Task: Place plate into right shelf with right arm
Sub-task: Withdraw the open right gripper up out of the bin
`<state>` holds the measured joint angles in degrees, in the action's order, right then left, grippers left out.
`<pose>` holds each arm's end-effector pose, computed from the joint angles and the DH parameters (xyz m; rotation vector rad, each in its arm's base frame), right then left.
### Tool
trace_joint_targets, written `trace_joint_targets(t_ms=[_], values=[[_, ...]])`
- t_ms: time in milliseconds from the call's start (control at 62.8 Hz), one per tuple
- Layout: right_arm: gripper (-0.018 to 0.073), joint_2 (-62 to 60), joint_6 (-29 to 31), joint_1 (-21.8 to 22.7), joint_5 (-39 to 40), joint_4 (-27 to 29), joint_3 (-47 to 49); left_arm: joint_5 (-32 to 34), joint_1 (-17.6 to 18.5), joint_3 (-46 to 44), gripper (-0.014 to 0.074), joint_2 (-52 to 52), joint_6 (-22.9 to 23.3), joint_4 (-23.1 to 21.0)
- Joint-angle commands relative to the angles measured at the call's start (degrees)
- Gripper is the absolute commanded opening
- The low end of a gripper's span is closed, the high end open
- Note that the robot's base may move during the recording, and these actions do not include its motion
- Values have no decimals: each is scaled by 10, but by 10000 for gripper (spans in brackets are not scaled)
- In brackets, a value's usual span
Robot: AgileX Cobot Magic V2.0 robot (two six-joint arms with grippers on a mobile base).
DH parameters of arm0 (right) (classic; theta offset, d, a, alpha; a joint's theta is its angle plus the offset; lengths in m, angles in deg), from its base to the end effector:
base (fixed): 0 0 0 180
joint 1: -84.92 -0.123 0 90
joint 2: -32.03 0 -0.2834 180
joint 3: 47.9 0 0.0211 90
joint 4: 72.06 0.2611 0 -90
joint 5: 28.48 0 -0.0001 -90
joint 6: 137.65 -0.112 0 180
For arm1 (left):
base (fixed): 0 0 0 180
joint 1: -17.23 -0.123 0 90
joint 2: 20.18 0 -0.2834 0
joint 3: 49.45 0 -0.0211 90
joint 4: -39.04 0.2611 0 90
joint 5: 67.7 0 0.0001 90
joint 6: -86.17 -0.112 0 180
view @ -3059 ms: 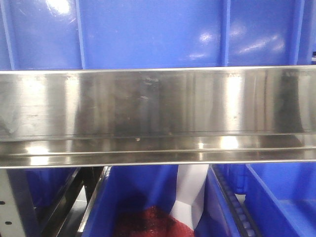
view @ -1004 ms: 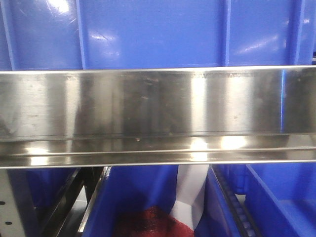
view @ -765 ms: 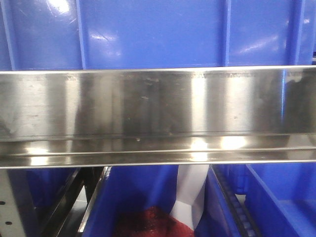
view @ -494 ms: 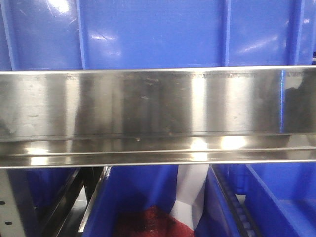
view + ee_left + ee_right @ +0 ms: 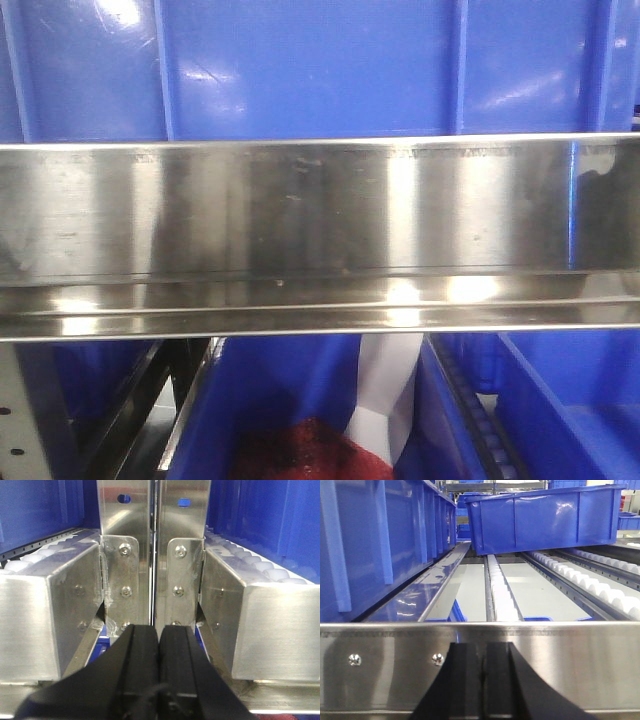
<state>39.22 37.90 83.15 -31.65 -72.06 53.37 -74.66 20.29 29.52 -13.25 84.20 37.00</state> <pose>0.0897 0.0028 0.1998 0.0364 1.5551 0.0857 0.0893 -0.0053 0.1912 0.0458 1.6202 -0.0454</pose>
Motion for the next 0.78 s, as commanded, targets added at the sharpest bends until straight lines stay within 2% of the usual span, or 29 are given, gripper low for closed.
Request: trace_joint_targets(t_ms=[0,765], values=[[57,-7,-1,2,51,0,3,50,-1,6,-47,-4,2,-4],[57,-7,-1,2,51,0,3,50,-1,6,-47,-4,2,-4]])
